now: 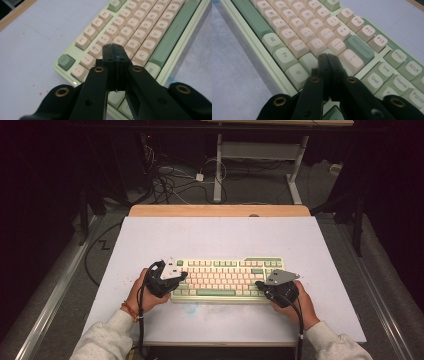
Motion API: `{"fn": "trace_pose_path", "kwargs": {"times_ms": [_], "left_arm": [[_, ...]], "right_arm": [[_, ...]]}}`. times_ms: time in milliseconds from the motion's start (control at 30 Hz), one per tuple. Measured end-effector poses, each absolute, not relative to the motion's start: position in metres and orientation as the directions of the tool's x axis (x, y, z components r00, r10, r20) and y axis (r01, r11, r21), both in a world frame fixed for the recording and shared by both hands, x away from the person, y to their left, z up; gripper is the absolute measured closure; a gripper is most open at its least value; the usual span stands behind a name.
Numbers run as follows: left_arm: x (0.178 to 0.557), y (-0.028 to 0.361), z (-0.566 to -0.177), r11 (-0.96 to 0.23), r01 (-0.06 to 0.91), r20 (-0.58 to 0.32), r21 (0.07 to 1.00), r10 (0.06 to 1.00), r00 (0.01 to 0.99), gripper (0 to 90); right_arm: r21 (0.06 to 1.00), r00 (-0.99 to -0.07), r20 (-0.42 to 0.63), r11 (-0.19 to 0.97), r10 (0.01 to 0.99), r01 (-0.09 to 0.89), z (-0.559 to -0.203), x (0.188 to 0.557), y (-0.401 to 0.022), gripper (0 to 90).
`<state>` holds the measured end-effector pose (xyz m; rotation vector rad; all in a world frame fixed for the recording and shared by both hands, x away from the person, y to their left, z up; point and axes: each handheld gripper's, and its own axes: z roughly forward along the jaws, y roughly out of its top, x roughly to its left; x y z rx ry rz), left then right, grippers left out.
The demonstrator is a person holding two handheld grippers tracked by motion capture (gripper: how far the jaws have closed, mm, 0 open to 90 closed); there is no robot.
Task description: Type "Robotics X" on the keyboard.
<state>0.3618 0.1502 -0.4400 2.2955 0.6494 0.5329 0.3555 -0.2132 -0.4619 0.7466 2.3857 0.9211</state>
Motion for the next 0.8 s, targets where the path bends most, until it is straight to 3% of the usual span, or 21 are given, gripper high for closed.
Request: {"fn": "trace_pose_path", "kwargs": {"times_ms": [800], "left_arm": [[0.397, 0.097, -0.444, -0.672, 0.286, 0.149, 0.683, 0.511, 0.847, 87.7]], "right_arm": [[0.719, -0.739, -0.232, 0.623, 0.633, 0.308, -0.463, 0.355, -0.214, 90.0]]}}
